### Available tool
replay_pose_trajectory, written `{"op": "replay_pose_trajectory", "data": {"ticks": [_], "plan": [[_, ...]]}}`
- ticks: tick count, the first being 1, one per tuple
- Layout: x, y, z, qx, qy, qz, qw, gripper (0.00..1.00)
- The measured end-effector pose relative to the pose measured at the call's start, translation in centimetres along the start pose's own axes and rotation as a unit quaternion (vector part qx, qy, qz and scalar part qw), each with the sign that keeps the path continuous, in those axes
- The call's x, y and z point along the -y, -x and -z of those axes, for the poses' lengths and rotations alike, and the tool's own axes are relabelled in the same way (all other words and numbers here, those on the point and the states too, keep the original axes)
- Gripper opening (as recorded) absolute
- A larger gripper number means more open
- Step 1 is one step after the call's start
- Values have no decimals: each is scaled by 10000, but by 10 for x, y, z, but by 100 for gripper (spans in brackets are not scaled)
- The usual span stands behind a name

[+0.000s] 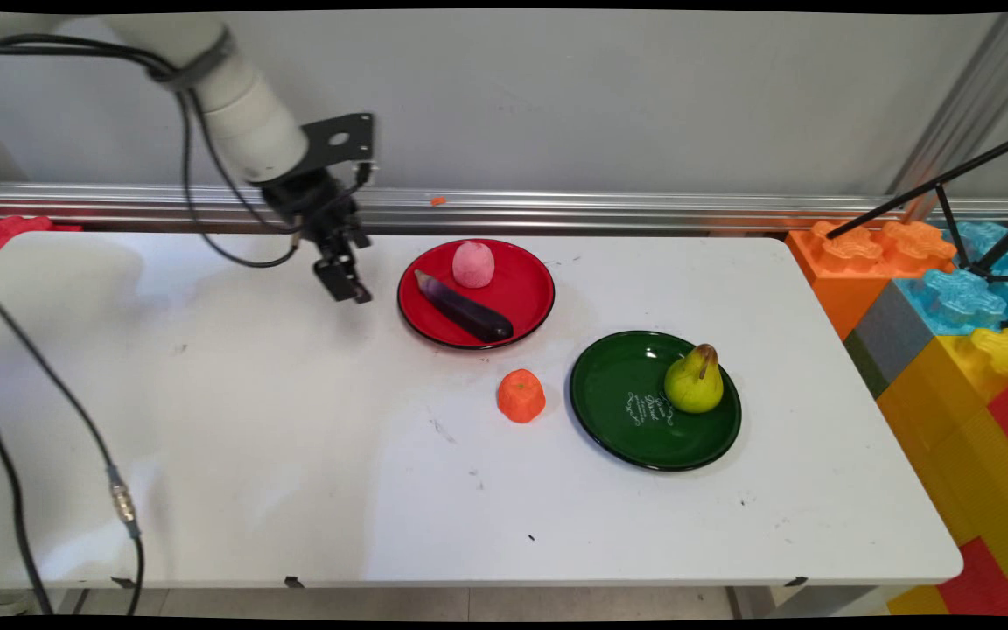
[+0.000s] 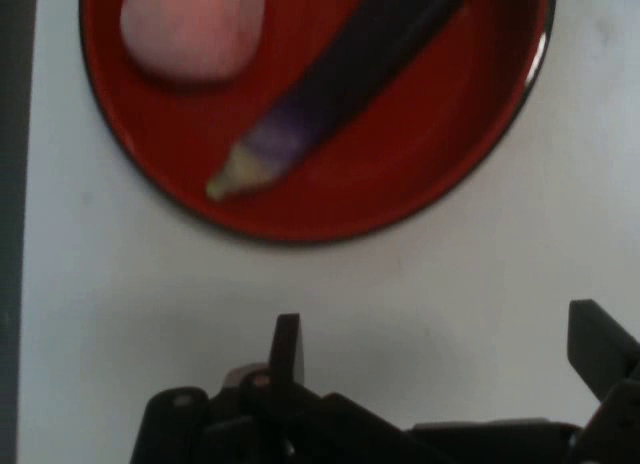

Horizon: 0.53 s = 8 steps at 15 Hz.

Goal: Pick up the eggplant from the red plate

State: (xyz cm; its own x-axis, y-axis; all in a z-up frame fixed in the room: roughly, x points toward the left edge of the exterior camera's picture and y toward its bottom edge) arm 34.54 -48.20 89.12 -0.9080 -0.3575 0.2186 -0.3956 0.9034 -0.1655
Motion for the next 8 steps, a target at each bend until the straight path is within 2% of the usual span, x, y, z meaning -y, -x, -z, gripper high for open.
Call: {"op": "replay_pose_trajectory", "data": {"ticks": [2,4,6,8], "plan": [[15,-15,-13,-86,70,-469,9988,100],[29,-28,-27,-176,141,-901,9957,100],[39,-39,-40,-274,241,-1314,9907,100],[49,-49,-55,-385,344,-1733,9835,100]]}}
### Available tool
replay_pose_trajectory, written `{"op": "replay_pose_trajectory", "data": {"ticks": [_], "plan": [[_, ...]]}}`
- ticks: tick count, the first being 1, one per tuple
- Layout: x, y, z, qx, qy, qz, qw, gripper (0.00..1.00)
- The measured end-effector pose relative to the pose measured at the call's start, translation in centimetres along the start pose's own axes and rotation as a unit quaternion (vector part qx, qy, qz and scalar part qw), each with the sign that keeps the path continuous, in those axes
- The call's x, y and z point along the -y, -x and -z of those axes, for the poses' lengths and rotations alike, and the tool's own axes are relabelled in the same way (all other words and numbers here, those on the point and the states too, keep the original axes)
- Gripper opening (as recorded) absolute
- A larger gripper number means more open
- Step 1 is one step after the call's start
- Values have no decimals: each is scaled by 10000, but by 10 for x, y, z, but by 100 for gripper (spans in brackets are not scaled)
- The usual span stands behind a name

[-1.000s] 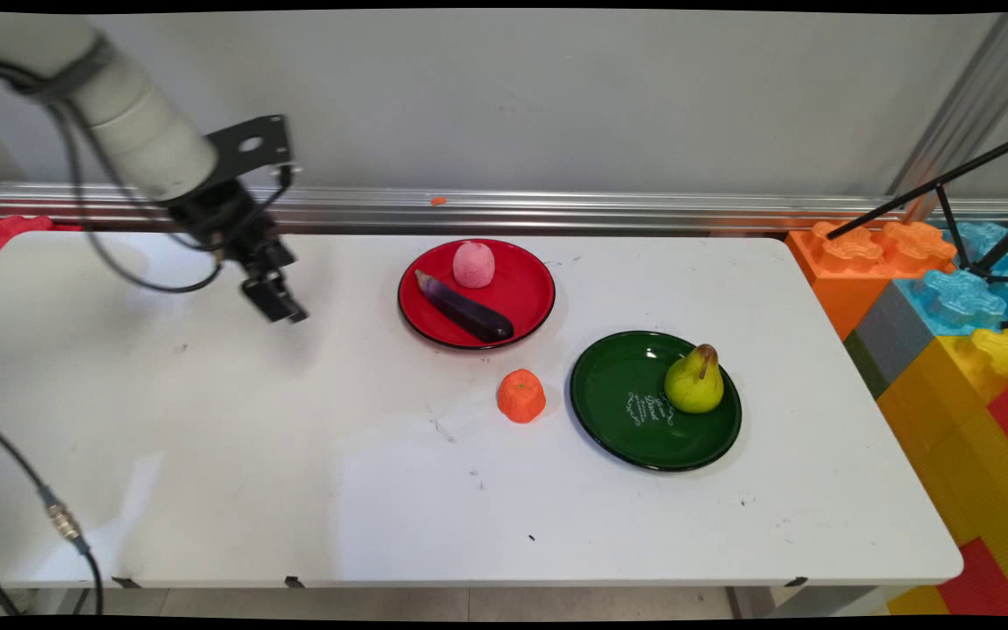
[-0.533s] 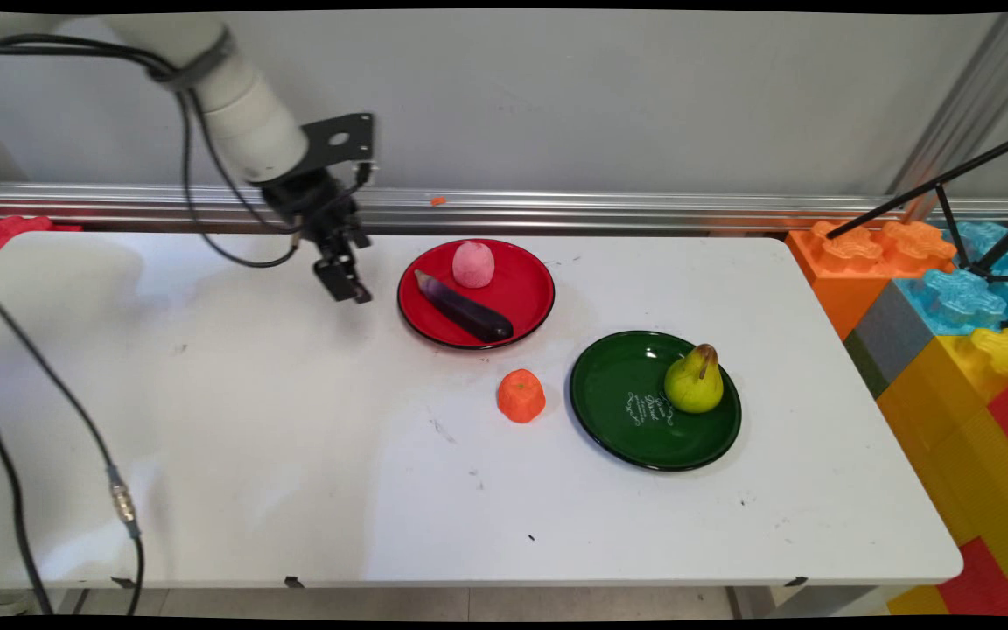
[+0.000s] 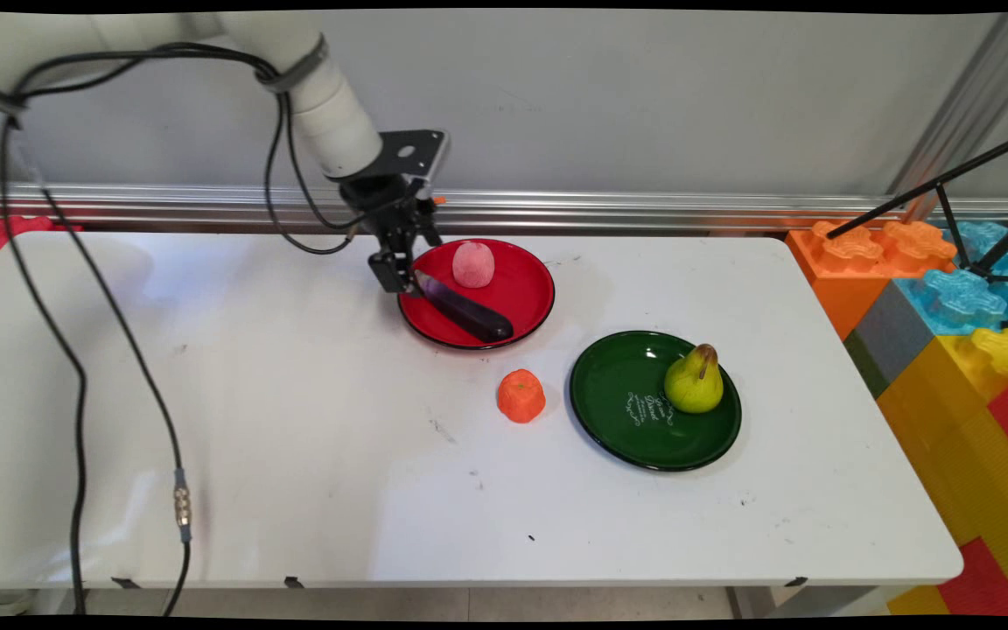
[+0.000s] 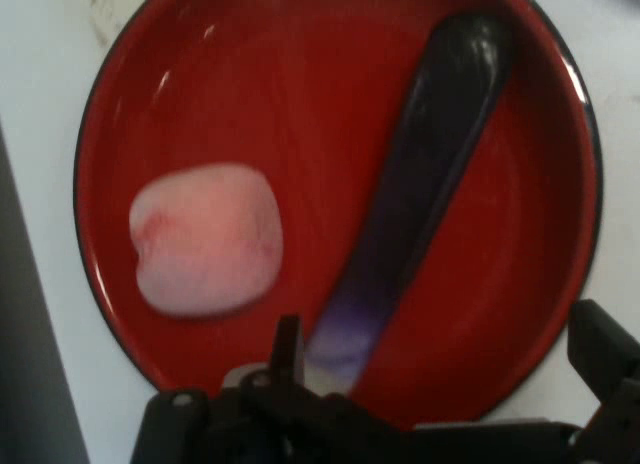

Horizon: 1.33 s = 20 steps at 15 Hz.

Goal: Pick up the eggplant from the red plate

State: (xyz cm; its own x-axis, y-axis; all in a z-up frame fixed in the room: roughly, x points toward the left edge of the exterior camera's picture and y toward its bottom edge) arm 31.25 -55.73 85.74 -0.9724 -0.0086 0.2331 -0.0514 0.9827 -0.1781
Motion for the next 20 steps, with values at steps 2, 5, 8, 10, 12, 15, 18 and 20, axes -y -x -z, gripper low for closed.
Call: {"op": "replay_pose_trajectory", "data": {"ticks": [2,5,8,10,12,15,18,20], "plan": [[10,-3,-10,-79,57,-269,9996,100],[23,-7,-25,-191,165,-618,9978,100],[33,-10,-40,-302,362,-856,9952,100],[38,-13,-50,-382,521,-985,9930,100],[44,-16,-62,-456,666,-1107,9906,100],[49,-18,-73,-494,766,-1170,9889,100],[53,-19,-80,-520,853,-1199,9878,100],[56,-20,-86,-537,927,-1198,9870,100]]}}
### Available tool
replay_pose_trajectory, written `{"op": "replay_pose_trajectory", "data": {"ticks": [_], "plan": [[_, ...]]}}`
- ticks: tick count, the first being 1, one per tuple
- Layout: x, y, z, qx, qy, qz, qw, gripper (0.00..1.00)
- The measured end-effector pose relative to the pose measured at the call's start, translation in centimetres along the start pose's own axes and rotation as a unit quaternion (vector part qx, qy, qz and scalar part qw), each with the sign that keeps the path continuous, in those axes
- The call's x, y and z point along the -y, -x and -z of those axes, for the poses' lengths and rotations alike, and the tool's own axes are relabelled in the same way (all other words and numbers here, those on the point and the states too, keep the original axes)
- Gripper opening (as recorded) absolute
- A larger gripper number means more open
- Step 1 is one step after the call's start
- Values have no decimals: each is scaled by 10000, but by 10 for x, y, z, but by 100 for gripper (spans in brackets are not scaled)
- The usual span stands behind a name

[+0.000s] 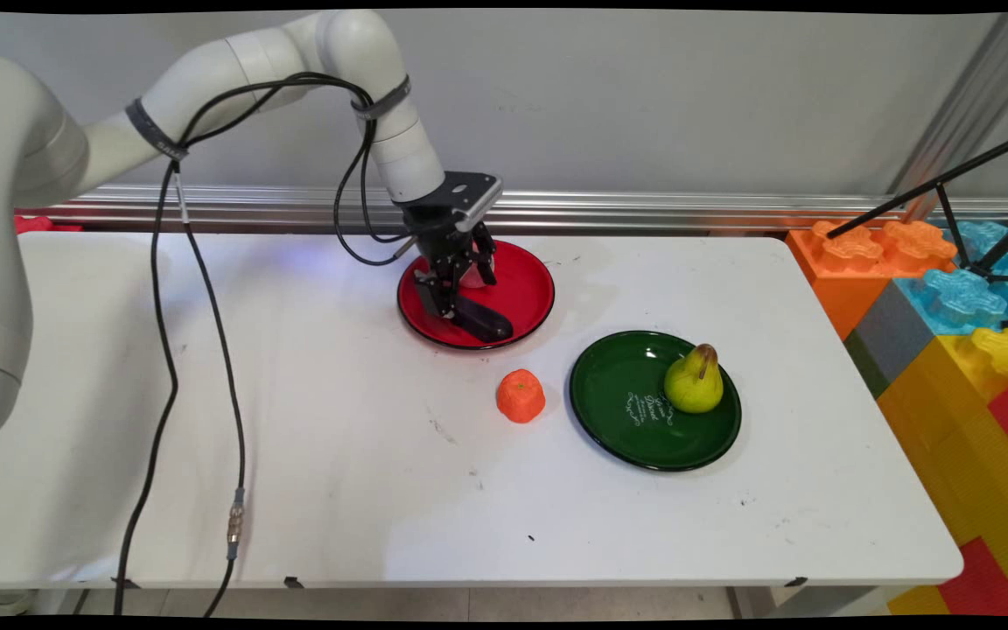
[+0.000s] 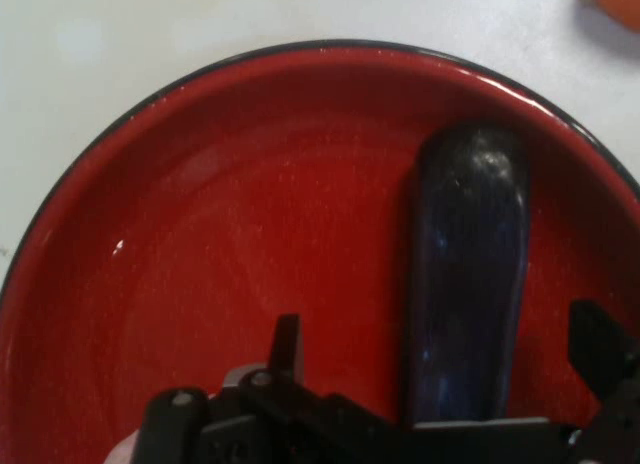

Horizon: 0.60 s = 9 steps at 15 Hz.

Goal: Pick up the eggplant from the red plate

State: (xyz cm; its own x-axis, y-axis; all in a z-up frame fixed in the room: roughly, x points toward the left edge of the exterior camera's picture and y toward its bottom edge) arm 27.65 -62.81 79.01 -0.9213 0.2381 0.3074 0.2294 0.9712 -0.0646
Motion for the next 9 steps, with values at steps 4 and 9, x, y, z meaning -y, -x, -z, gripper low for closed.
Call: {"op": "replay_pose_trajectory", "data": {"ticks": [4,9], "plan": [[4,0,-5,-29,76,0,10000,100],[8,0,-10,-72,188,34,9998,0]]}}
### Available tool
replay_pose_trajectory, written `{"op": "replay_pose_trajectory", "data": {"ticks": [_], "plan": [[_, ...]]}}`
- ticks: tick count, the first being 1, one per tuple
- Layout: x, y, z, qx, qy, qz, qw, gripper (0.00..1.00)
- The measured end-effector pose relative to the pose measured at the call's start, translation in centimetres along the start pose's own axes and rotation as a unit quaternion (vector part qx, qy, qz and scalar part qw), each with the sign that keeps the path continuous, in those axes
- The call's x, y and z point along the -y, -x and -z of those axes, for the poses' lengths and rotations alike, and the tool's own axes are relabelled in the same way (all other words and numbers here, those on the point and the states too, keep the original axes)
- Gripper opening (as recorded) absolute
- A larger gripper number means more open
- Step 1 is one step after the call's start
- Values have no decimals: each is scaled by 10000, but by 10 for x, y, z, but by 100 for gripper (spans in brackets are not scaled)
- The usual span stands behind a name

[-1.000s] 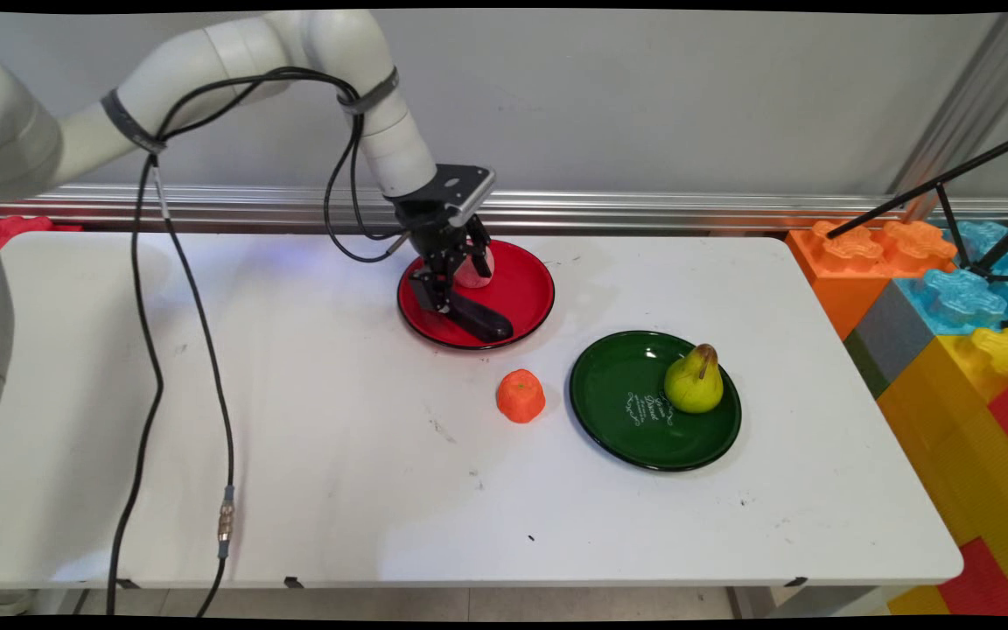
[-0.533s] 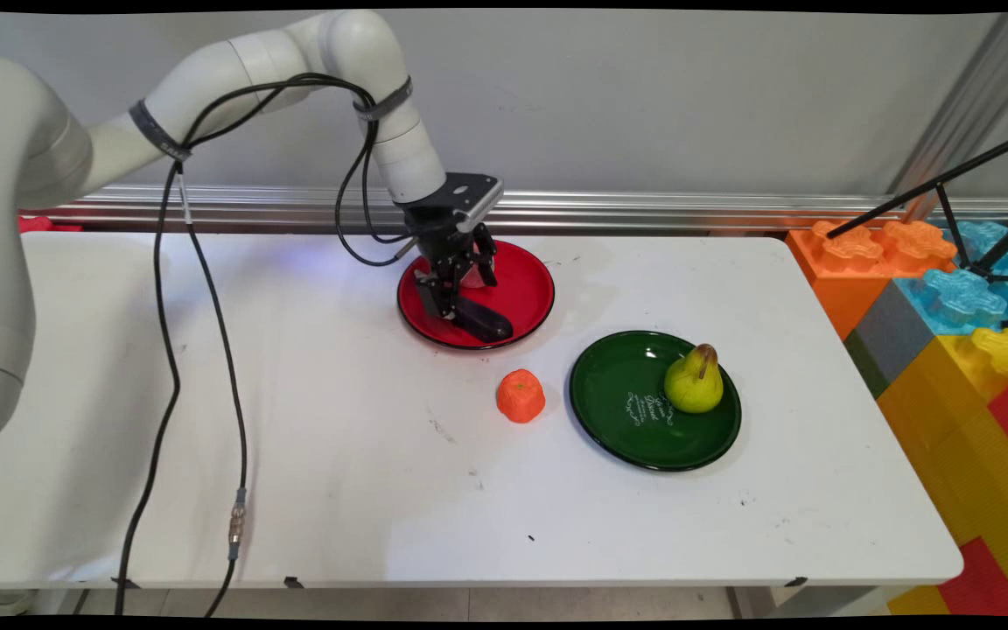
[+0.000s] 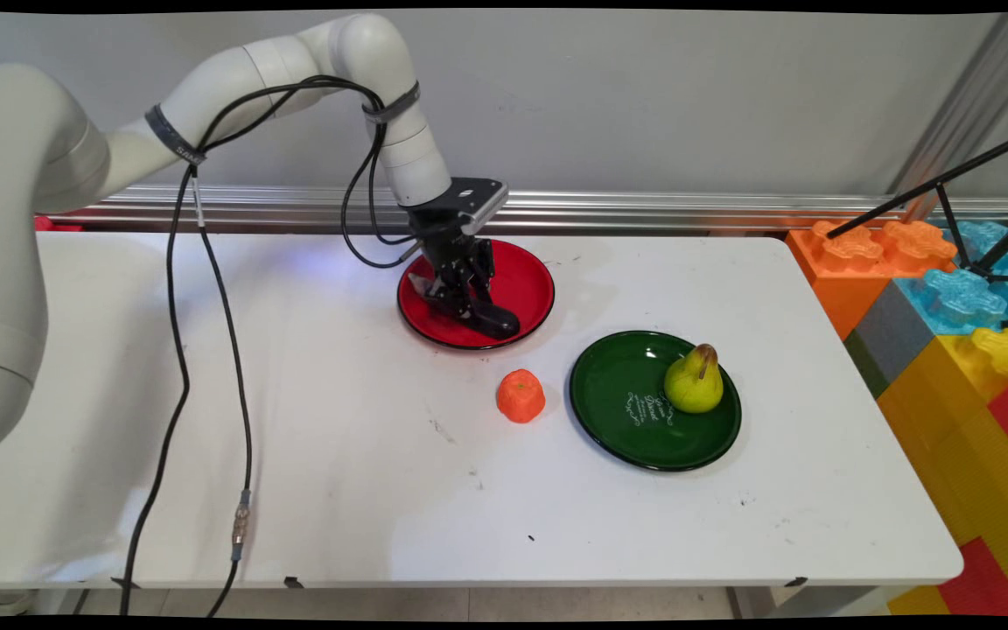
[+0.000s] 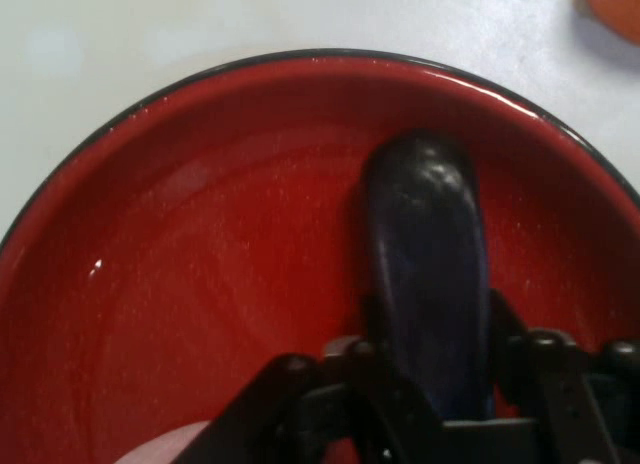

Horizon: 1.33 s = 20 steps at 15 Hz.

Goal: Place the picked object on the table

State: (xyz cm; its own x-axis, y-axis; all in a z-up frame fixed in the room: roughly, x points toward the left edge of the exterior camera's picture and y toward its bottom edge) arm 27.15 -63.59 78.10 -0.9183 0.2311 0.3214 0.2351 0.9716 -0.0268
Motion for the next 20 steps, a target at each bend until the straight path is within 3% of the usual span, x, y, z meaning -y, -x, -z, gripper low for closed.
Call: {"op": "replay_pose_trajectory", "data": {"ticks": [7,15,20], "plan": [[3,-5,3,-80,41,70,9999,0],[13,-31,42,-277,-483,571,9968,0],[1,-65,79,-472,-789,1063,9901,0]]}}
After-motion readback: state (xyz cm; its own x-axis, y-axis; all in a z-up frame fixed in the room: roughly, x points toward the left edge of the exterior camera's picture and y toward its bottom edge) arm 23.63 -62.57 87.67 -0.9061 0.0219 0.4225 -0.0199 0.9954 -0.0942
